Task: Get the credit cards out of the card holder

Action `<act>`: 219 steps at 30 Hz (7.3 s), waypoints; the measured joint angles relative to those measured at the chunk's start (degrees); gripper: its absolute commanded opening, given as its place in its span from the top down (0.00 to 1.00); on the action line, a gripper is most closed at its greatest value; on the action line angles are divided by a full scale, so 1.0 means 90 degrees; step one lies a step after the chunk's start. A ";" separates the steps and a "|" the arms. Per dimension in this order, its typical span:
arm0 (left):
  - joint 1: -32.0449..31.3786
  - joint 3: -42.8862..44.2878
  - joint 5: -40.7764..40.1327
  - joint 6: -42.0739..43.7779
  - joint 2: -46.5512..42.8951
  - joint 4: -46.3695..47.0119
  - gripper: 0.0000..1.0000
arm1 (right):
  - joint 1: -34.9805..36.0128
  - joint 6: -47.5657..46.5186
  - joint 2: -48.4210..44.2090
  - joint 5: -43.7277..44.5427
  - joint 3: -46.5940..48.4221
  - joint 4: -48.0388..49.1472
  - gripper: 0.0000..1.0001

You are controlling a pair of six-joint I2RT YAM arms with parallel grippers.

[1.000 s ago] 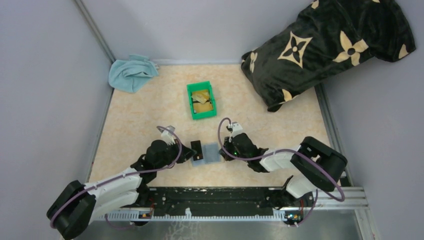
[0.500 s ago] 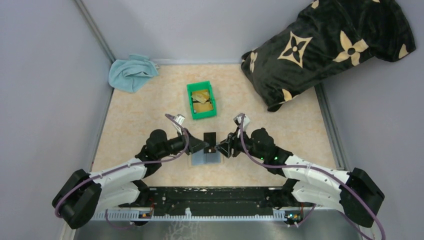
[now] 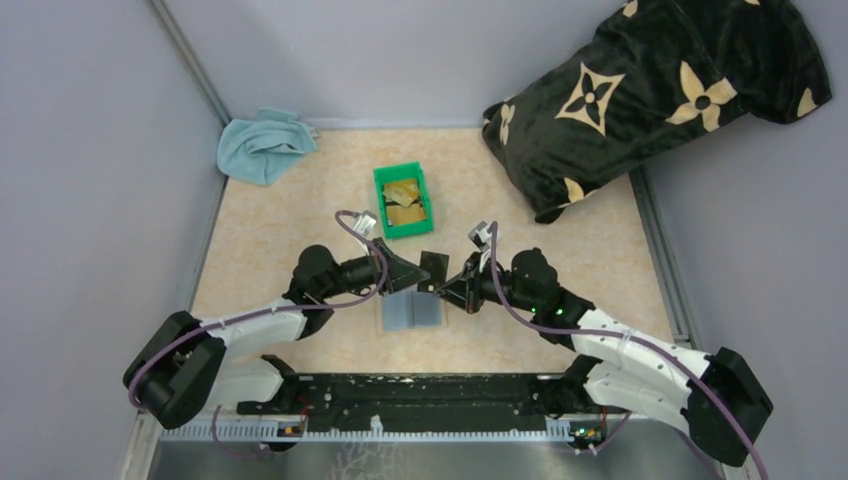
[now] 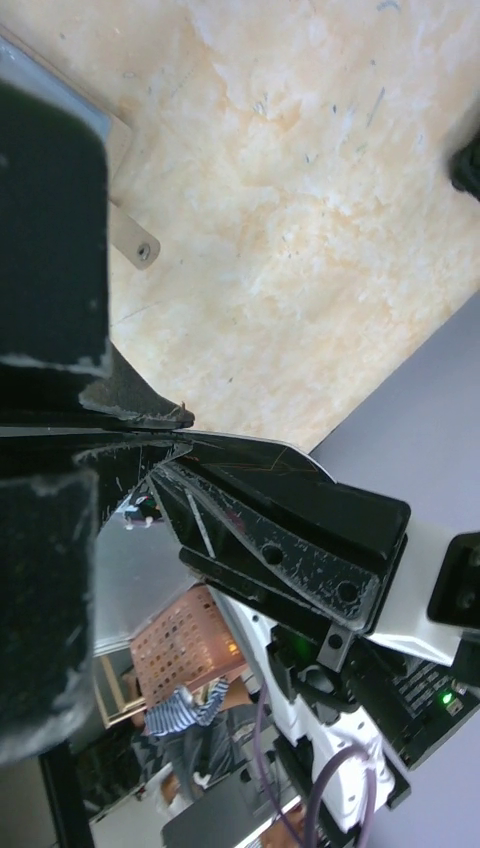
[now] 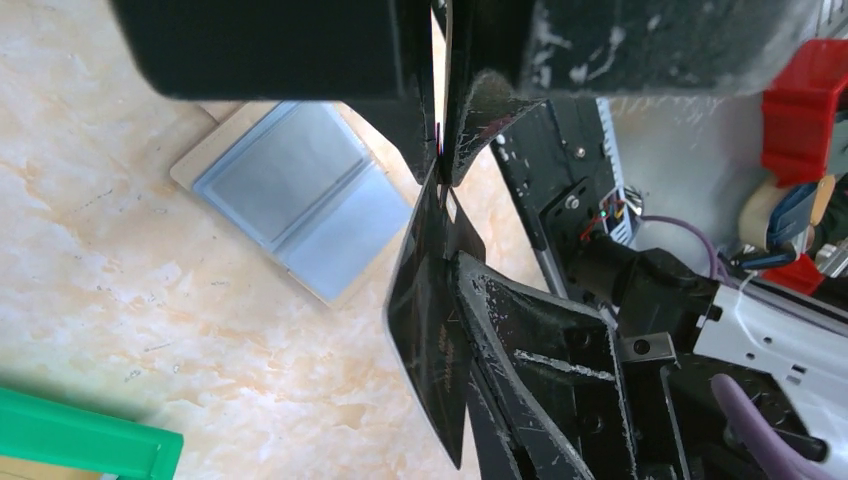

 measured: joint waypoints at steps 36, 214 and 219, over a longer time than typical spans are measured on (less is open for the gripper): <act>0.0464 0.0607 -0.1001 0.0833 -0.1093 -0.1700 0.35 | -0.0410 -0.1338 -0.0002 0.0357 0.0877 -0.2407 1.00; 0.1071 0.2327 -0.4056 0.3385 0.1778 -0.4996 0.61 | -0.1020 -0.2329 0.5025 0.0976 0.5671 -0.3220 1.00; 0.1064 0.2285 -0.4160 0.3281 0.1549 -0.5020 0.54 | -0.1008 -0.2465 0.5255 0.1134 0.5671 -0.3551 1.00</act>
